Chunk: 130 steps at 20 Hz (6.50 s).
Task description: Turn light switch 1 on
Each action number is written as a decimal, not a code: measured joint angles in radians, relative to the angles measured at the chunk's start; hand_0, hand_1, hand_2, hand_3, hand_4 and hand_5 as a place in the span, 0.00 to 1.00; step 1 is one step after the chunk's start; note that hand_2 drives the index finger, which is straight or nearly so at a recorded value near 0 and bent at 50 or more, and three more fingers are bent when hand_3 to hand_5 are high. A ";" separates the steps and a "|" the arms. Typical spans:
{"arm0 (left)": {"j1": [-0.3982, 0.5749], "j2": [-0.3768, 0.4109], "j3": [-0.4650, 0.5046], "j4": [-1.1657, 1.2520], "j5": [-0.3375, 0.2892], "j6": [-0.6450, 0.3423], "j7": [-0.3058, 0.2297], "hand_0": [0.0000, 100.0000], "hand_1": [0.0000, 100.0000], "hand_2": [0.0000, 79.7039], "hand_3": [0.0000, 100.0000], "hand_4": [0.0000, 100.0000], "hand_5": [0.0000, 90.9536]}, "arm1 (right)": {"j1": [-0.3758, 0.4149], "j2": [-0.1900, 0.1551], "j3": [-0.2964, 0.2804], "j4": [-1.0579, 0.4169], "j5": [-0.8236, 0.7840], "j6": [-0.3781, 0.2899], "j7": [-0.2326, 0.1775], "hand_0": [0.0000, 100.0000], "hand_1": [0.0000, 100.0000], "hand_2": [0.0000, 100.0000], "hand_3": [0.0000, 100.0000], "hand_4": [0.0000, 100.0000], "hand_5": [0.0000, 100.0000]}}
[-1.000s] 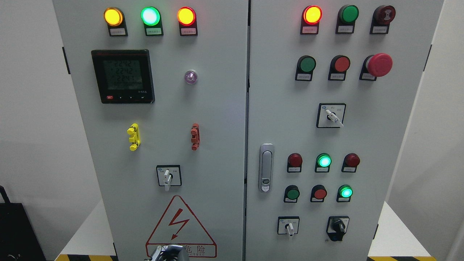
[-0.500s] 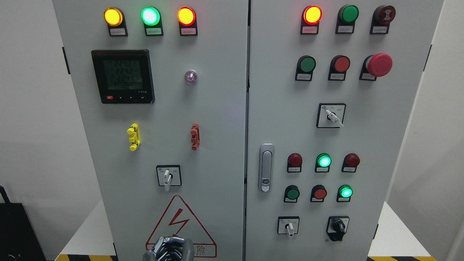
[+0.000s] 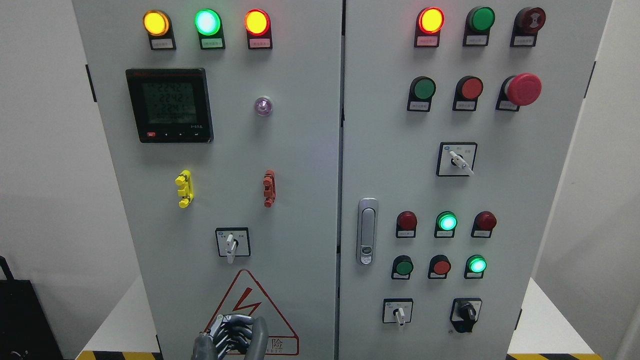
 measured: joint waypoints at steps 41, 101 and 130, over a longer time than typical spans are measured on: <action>-0.161 -0.025 0.065 0.004 0.027 0.120 0.054 0.09 0.68 0.67 0.70 0.77 0.75 | 0.000 0.000 0.000 0.000 0.000 0.000 0.001 0.05 0.00 0.00 0.00 0.00 0.00; -0.284 -0.044 0.101 0.015 0.042 0.262 0.049 0.20 0.68 0.72 0.73 0.79 0.80 | 0.000 0.000 0.000 0.000 0.000 0.000 0.001 0.05 0.00 0.00 0.00 0.00 0.00; -0.297 -0.046 0.100 0.015 0.041 0.301 0.044 0.27 0.66 0.74 0.75 0.81 0.86 | 0.000 0.000 0.000 0.000 0.000 0.000 0.002 0.05 0.00 0.00 0.00 0.00 0.00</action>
